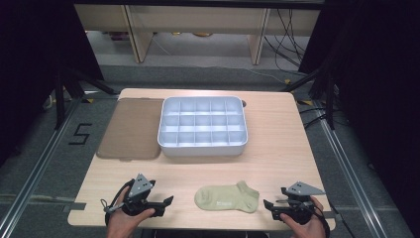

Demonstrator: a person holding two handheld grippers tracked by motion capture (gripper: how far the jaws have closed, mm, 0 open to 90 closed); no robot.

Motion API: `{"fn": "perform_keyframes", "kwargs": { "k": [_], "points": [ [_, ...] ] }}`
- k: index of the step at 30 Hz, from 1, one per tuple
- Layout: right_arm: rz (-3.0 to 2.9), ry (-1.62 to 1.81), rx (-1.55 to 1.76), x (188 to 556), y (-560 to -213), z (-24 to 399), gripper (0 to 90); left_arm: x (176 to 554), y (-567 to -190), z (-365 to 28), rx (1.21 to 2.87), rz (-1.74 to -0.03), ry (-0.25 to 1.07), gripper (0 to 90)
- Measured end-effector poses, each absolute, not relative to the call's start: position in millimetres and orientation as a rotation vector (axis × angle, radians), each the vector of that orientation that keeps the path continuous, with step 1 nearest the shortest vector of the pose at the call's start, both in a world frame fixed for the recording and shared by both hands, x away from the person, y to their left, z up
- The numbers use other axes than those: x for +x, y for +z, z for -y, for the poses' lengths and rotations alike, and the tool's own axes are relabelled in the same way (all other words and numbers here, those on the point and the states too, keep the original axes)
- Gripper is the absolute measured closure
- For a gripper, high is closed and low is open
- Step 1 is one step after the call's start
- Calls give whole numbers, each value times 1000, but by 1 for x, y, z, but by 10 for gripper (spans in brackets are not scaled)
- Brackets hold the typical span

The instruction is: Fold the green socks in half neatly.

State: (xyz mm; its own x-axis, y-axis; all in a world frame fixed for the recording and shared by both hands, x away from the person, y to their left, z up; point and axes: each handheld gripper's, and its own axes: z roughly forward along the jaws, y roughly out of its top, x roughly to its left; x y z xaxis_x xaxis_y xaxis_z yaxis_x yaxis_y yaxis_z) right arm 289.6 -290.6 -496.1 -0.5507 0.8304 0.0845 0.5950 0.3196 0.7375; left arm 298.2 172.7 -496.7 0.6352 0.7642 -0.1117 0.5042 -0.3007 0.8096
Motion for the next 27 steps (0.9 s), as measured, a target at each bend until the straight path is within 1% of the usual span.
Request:
{"fn": "perform_keyframes", "kwargs": {
  "k": [1, 2, 4, 5, 6, 9, 10, 11, 13, 16, 17, 19, 20, 27],
  "points": [
    [-2281, 1074, 1280, 290, -496, 290, 183, 298, -496, -174, 2010, -979, 363, 148],
    [-2281, 1076, 1286, 290, -496, 290, 185, 298, -498, -170, 1970, -1007, 346, 148],
    [-2275, 1084, 1287, 290, -496, 290, 194, 299, -498, -169, 2012, -978, 322, 149],
    [-2274, 1087, 1285, 290, -496, 290, 197, 299, -500, -163, 1968, -995, 310, 150],
    [-2278, 1097, 1289, 290, -496, 290, 201, 299, -499, -164, 2001, -986, 298, 151],
    [-2287, 1091, 1283, 290, -495, 288, 204, 301, -498, -154, 1984, -983, 267, 155],
    [-2290, 1089, 1276, 290, -495, 288, 208, 302, -497, -152, 2005, -962, 274, 159],
    [-2291, 1087, 1275, 290, -495, 287, 209, 302, -498, -146, 1976, -974, 266, 159],
    [-2292, 1093, 1275, 291, -495, 286, 210, 305, -497, -140, 2013, -950, 273, 160],
    [-2292, 1112, 1316, 289, -494, 284, 215, 309, -498, -130, 2022, -931, 244, 176],
    [-2297, 1103, 1280, 291, -494, 286, 216, 311, -497, -125, 2035, -923, 242, 180],
    [-2278, 1118, 1312, 290, -495, 284, 216, 313, -497, -118, 2039, -927, 247, 190],
    [-2286, 1112, 1262, 292, -495, 286, 217, 316, -498, -113, 2050, -907, 245, 194],
    [-2310, 1113, 1267, 290, -493, 288, 222, 324, -501, -98, 2063, -913, 220, 220]
  ]
}}
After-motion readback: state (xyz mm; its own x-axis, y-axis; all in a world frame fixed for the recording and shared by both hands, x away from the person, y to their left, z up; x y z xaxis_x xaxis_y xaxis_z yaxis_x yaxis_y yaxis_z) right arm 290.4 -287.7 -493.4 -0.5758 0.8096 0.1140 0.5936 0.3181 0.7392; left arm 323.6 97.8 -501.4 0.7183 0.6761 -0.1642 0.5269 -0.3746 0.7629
